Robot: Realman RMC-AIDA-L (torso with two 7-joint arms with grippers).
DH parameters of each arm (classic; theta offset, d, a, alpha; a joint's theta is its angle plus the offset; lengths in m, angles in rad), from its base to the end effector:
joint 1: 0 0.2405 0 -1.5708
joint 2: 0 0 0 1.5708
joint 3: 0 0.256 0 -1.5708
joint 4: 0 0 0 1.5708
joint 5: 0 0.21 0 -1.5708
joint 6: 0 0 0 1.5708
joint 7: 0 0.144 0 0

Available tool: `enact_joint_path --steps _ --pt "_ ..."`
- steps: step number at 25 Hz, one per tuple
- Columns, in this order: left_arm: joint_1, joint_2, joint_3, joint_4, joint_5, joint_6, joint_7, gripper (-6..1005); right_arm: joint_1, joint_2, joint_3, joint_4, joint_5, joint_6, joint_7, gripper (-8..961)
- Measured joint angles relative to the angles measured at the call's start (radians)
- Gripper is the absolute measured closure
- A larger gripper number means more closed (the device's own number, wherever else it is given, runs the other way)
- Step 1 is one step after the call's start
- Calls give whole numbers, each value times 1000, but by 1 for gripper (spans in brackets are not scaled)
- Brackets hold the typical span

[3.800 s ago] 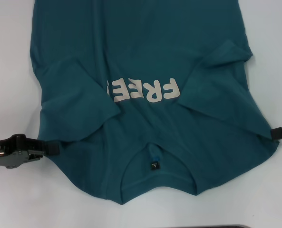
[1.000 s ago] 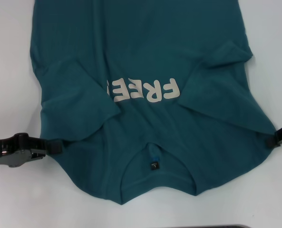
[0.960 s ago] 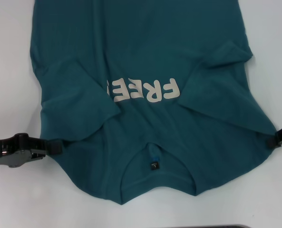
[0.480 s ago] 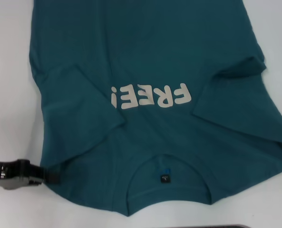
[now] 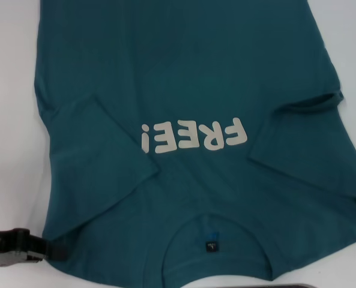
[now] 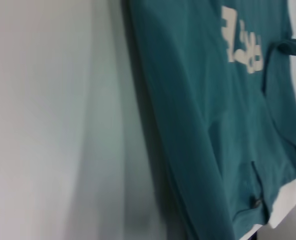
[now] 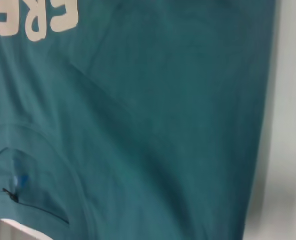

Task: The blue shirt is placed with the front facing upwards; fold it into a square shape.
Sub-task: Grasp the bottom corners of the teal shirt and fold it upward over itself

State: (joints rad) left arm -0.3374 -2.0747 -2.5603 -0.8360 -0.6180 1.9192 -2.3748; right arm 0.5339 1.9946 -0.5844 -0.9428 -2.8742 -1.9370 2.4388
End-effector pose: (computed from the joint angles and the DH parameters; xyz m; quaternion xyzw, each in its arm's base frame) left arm -0.3360 0.2137 0.0208 0.7024 0.7073 0.0492 0.0636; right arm 0.3350 0.2658 0.0755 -0.7191 0.6803 -0.1383 0.0316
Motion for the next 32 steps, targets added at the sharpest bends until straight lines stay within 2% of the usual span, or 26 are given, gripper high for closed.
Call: enact_joint_path --steps 12,17,21,23,28,32 --pt "5 -8 -1 -21 29 10 -7 976 -28 25 -8 -27 -4 -45 -31 914" --pt "-10 -3 -20 -14 -25 53 24 976 -21 18 11 -41 78 -46 -31 915" --pt "-88 11 -23 -4 -92 59 8 976 17 -6 24 -42 236 -35 -8 915" --pt "-127 12 -23 0 -97 38 -9 976 36 -11 30 -43 291 -18 2 915" --pt "-239 10 -23 10 -98 -43 -65 976 76 -13 51 -44 339 47 20 915" --pt "-301 21 -23 38 -99 -128 -101 976 91 -29 67 -45 389 109 40 915"
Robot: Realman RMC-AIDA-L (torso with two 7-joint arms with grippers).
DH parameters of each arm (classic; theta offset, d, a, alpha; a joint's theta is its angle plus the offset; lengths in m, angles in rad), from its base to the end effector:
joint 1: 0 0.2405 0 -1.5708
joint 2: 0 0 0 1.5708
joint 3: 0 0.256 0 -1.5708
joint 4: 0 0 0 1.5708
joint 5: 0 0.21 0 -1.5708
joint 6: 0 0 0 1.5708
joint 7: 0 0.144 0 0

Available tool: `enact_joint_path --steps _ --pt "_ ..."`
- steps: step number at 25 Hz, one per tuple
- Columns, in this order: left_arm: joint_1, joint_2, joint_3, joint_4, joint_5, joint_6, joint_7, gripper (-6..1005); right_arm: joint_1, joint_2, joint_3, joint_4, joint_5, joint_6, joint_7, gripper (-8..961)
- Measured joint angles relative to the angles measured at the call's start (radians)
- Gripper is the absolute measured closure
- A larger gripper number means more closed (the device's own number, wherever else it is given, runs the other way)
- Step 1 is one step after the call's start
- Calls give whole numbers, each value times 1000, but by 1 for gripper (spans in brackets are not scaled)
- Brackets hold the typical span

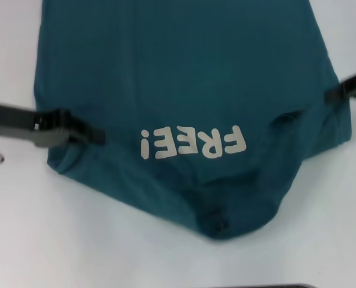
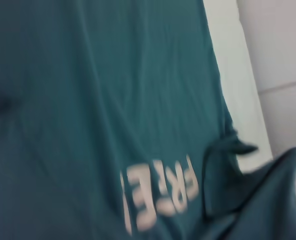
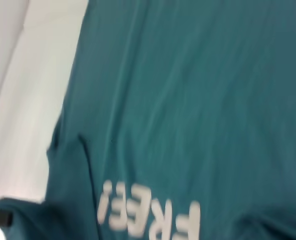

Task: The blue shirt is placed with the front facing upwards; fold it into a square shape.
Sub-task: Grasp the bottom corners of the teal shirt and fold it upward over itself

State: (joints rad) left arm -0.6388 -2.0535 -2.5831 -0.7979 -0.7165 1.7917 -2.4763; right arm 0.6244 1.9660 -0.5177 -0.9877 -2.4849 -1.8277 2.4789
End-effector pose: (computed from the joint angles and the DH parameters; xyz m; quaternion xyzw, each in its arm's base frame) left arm -0.2597 0.3258 0.0257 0.7632 0.6376 0.1026 0.0221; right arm 0.2743 0.3400 0.0983 -0.7813 0.6121 0.0774 0.0940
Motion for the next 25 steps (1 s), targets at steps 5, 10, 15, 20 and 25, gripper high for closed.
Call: enact_joint_path --steps 5,10,15,20,25 --pt "-59 23 -2 25 -8 -112 -46 976 5 -43 18 7 91 86 32 915" --pt "-105 31 -3 28 -15 -224 -73 976 16 -56 19 9 155 194 52 915" --pt "-160 32 1 45 -28 -327 -84 976 53 -43 -8 18 164 282 46 915" --pt "-200 34 9 66 -30 -428 -106 976 82 -28 -70 28 163 389 48 915" --pt "-225 31 50 89 -23 -553 -118 976 111 -28 -182 89 161 514 50 915"
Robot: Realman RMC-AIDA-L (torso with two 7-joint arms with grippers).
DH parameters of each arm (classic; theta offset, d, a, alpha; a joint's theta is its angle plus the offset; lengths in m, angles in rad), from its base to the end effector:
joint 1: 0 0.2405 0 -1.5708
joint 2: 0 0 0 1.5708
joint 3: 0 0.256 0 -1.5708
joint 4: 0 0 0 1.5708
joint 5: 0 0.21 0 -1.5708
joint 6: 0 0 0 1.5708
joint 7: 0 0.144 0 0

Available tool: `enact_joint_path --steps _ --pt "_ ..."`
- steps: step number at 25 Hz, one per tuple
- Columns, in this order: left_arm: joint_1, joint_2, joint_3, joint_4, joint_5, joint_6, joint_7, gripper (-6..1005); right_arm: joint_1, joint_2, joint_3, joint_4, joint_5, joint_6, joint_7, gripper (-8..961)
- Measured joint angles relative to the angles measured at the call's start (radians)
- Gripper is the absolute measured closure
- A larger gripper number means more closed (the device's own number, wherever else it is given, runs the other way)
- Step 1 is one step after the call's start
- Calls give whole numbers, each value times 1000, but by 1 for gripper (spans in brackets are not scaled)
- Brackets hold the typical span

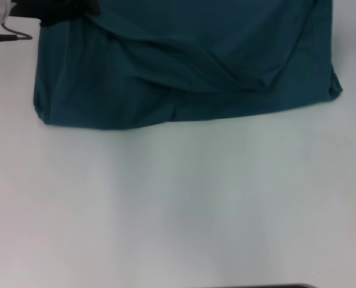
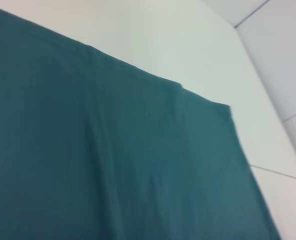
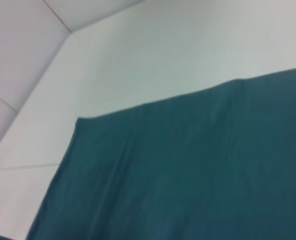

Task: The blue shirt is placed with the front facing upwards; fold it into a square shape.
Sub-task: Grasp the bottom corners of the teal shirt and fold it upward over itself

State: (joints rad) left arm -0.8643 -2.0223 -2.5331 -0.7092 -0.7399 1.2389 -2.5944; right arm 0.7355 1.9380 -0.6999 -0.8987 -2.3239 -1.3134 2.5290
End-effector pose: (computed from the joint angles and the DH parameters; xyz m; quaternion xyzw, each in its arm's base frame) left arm -0.2111 0.4435 0.0351 -0.7510 -0.6086 -0.1718 0.1901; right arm 0.2349 0.4335 0.1011 -0.7807 0.5476 0.1583 0.2562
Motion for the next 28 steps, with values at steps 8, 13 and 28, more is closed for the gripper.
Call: enact_joint_path --steps 8,13,28 --pt "-28 -7 97 69 -3 -165 -7 976 100 -19 -61 187 -163 124 3 916" --pt "-43 -8 106 87 -5 -213 -9 976 121 -7 -61 198 -206 209 -2 916" --pt "-61 -9 97 80 -7 -263 -38 976 166 6 -139 201 -209 345 2 916"
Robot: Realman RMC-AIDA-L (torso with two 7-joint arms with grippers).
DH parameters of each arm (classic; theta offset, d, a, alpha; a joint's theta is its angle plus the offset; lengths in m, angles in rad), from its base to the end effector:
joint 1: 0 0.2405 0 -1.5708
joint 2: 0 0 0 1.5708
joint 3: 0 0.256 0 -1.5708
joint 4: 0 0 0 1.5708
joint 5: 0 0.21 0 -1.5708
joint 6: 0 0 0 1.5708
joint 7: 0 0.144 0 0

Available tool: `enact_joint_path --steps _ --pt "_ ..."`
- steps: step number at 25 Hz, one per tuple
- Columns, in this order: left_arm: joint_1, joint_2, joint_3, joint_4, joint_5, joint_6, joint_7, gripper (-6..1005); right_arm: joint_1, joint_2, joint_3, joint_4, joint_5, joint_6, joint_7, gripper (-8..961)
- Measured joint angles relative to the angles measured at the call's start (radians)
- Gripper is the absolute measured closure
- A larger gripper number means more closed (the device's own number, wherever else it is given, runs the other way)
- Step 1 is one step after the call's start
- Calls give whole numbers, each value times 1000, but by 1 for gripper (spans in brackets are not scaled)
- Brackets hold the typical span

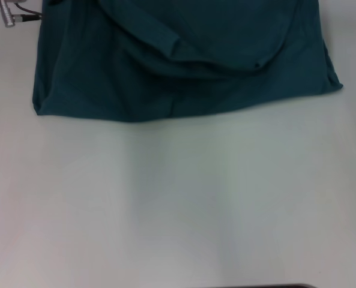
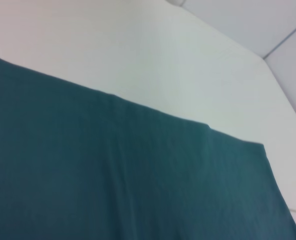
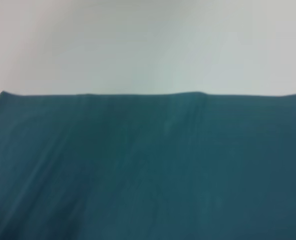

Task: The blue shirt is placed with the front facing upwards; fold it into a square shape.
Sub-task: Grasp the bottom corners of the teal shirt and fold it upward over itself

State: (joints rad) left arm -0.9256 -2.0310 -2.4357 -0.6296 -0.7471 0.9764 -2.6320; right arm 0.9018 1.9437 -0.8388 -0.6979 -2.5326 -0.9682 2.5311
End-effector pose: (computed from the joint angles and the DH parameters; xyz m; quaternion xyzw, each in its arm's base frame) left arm -0.1973 0.4730 0.0209 -0.7400 -0.5925 -0.1787 0.2634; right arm 0.2172 0.4832 0.0663 -0.7984 0.4814 0.0633 0.3560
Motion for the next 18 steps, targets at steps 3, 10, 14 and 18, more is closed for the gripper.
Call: enact_joint_path --steps 3,10,14,18 --pt "4 1 0 -7 0 -11 -8 976 2 -3 0 0 0 17 0 916" --pt "2 9 0 -8 1 -33 -22 976 9 -17 -2 1 -1 48 -4 912" --pt "-3 5 7 -2 6 -46 -23 975 17 -10 -39 9 -7 72 -10 904" --pt "-2 0 8 -2 9 -52 -16 975 17 12 -64 10 -43 97 -10 895"
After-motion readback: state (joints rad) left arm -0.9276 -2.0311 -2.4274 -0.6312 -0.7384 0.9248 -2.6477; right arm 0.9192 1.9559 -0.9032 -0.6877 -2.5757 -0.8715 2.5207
